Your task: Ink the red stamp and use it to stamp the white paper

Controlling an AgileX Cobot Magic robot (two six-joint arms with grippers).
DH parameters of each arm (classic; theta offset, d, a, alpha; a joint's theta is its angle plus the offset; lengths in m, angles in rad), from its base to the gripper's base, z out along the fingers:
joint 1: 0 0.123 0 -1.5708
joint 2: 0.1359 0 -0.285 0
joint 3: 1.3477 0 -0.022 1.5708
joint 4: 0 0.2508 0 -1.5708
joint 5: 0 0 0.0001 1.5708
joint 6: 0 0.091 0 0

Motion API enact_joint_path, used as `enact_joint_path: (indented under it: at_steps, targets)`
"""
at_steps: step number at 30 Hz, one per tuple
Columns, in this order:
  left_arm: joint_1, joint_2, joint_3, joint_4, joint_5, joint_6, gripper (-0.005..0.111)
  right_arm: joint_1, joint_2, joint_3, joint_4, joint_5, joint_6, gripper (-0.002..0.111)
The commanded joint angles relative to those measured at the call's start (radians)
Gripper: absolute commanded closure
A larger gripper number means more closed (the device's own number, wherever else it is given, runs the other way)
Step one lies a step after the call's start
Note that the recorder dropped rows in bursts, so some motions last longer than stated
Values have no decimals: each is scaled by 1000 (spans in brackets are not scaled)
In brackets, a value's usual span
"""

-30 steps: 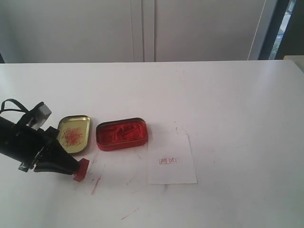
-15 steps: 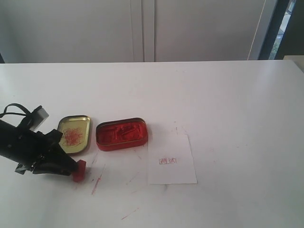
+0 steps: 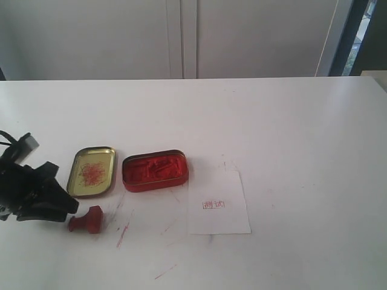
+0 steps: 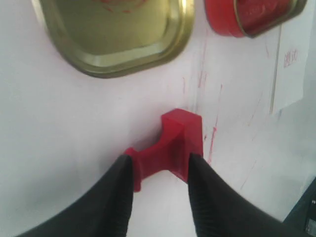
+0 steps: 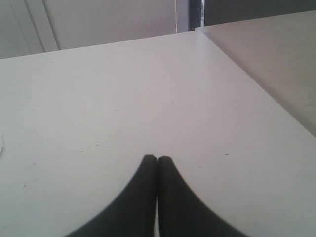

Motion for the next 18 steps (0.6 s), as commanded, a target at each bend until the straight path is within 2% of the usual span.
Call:
enact_joint_path:
  at_steps: [1, 5, 8, 11, 13, 18]
  targets:
    - [71, -32, -1, -11, 28, -26, 64, -4, -5, 5, -8, -15, 0, 108]
    - [85, -53, -1, -14, 30, -26, 65, -4, -5, 5, -8, -15, 0, 108]
    - [85, -58, -1, -14, 30, -26, 72, -4, -5, 5, -8, -15, 0, 108]
    - [85, -60, -1, -12, 30, -19, 89, -4, -5, 5, -8, -15, 0, 108]
    - [85, -60, -1, -10, 28, -5, 106, -4, -5, 5, -8, -15, 0, 108]
    - [85, -65, -1, -12, 26, 7, 107, -4, -5, 5, -8, -15, 0, 108]
